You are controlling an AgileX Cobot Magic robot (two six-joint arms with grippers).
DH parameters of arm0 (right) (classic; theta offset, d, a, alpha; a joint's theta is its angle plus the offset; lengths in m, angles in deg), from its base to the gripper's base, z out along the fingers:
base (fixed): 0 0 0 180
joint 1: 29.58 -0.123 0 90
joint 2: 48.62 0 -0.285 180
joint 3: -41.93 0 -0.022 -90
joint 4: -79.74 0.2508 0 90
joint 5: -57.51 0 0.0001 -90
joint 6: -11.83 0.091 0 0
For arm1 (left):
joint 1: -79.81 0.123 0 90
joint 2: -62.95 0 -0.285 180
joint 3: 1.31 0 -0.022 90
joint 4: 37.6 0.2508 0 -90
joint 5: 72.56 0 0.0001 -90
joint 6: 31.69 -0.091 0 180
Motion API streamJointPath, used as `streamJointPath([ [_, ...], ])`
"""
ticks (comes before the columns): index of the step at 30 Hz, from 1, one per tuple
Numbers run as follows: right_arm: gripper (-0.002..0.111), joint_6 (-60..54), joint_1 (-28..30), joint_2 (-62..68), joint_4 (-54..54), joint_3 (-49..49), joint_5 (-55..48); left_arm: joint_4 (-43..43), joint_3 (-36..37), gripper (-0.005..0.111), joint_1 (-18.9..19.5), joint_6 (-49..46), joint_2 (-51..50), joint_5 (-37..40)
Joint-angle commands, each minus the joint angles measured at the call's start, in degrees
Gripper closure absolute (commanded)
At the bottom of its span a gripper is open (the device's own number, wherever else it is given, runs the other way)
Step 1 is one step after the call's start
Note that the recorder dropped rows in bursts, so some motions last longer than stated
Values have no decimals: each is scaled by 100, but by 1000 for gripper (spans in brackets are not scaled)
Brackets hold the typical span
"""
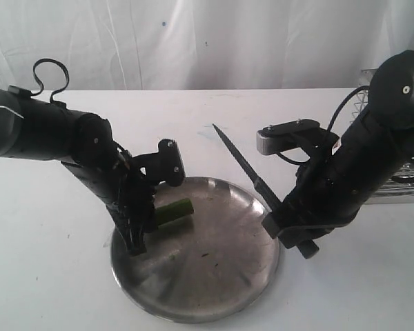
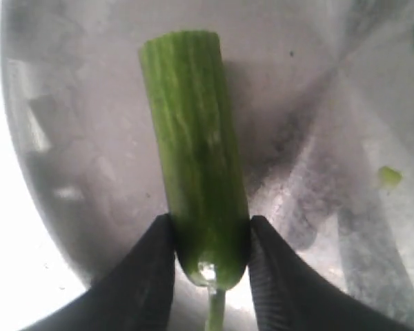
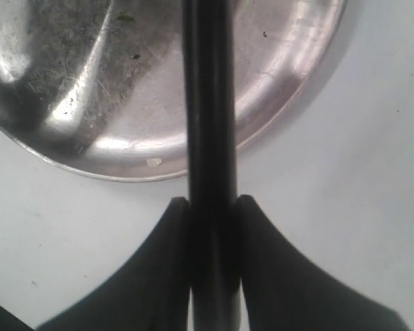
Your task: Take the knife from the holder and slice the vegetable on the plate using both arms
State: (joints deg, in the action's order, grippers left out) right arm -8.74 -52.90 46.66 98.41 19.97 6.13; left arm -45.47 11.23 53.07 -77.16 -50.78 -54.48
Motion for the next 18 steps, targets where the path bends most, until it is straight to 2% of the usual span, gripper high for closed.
streamJointPath([
  [1,108,12,-7,-44,-59,31,99,-696,-5,106,5,53,250,265],
  [4,108,12,-7,-44,-71,-6,184,-836,6,106,5,53,119,293],
  [5,108,12,-7,-44,-81,-3,184,-845,6,102,5,53,97,303],
  [8,108,12,-7,-44,-82,-8,233,-987,6,78,5,30,-18,631],
  [12,108,12,-7,-44,-82,-8,244,-995,6,54,5,30,-131,689],
  [18,108,12,-7,-44,-82,-8,244,-947,-6,42,5,30,299,619],
])
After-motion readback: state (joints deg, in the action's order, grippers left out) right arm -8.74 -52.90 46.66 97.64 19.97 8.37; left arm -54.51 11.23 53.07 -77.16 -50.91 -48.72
